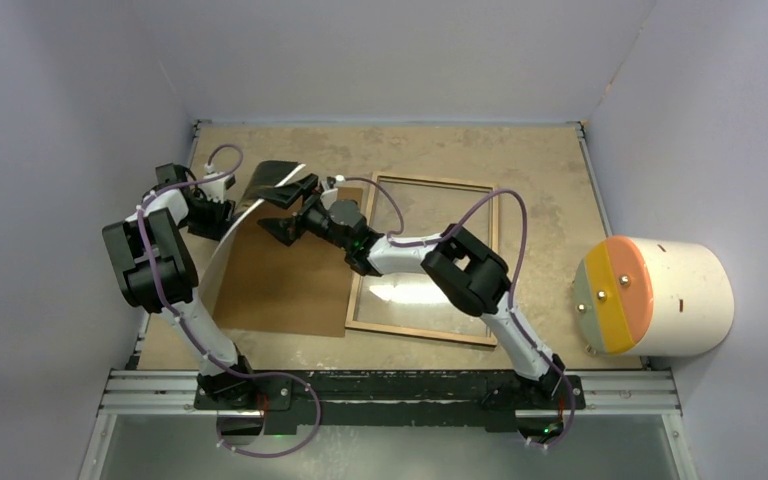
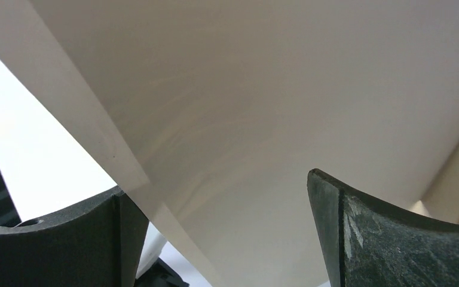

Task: Put the photo into the frame
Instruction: Pick up the photo at the center of the board, then turn over the photo from the photo frame.

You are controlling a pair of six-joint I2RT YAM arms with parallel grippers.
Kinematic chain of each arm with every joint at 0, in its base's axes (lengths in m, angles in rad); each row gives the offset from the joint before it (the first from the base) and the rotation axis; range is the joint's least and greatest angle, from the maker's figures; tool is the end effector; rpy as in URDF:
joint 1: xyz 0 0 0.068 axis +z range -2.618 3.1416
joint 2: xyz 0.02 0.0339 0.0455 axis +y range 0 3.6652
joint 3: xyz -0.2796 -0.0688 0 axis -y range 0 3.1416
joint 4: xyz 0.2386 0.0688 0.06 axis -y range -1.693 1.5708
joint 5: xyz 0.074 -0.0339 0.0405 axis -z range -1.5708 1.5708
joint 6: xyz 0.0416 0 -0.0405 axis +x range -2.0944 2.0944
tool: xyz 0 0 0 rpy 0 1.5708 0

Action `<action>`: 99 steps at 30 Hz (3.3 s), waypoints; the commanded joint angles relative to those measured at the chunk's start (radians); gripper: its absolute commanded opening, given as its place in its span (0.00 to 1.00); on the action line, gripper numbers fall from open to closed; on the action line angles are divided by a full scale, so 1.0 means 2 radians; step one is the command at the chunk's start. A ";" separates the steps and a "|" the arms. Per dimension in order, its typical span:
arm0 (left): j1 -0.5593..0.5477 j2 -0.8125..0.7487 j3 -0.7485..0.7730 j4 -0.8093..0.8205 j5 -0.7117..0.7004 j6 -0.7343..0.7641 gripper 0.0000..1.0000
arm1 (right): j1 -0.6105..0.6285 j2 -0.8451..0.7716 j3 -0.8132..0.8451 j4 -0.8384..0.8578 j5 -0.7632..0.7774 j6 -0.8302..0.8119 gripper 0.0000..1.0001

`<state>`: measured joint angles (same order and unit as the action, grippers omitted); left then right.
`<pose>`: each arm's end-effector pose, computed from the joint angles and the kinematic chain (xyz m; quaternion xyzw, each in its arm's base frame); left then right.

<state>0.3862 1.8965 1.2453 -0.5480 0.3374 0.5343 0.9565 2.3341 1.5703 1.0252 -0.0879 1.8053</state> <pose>0.3542 0.1291 0.1760 0.1026 0.9639 -0.0670 0.2365 0.3075 0.4423 0.2237 0.2187 0.5687 0.7833 0.1233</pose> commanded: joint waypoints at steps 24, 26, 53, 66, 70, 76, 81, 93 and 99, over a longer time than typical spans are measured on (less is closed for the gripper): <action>0.004 -0.027 -0.007 -0.038 0.013 -0.006 0.51 | -0.028 -0.166 -0.112 -0.302 0.027 -0.266 0.41; 0.004 -0.029 -0.004 -0.039 0.011 -0.007 0.51 | -0.032 -0.173 -0.112 -0.315 0.028 -0.278 0.38; 0.017 -0.054 0.085 -0.089 -0.018 -0.010 0.65 | -0.216 -0.359 0.130 -0.708 0.046 -0.708 0.00; 0.006 -0.061 0.056 -0.087 0.012 0.004 0.84 | -0.215 -0.461 0.223 -0.831 0.366 -0.860 0.00; 0.006 -0.065 0.053 -0.086 0.010 0.004 0.84 | -0.214 -0.390 0.251 -0.919 0.407 -0.848 0.00; 0.006 -0.069 0.041 -0.074 0.002 -0.007 0.89 | -0.207 -0.336 0.186 -0.974 0.535 -0.820 0.00; 0.007 -0.067 0.040 -0.069 -0.001 -0.008 0.90 | -0.194 -0.309 0.162 -0.982 0.527 -0.811 0.00; 0.006 -0.073 0.012 -0.051 0.004 -0.003 0.93 | -0.197 -0.368 -0.074 -0.781 0.199 -0.612 0.00; 0.006 -0.075 0.002 -0.045 0.006 -0.004 0.95 | -0.198 -0.340 -0.060 -0.796 0.130 -0.491 0.00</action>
<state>0.3988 1.7893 1.2648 -0.6678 0.3260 0.5343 0.5636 1.6428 1.4040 -0.6044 0.3111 0.5961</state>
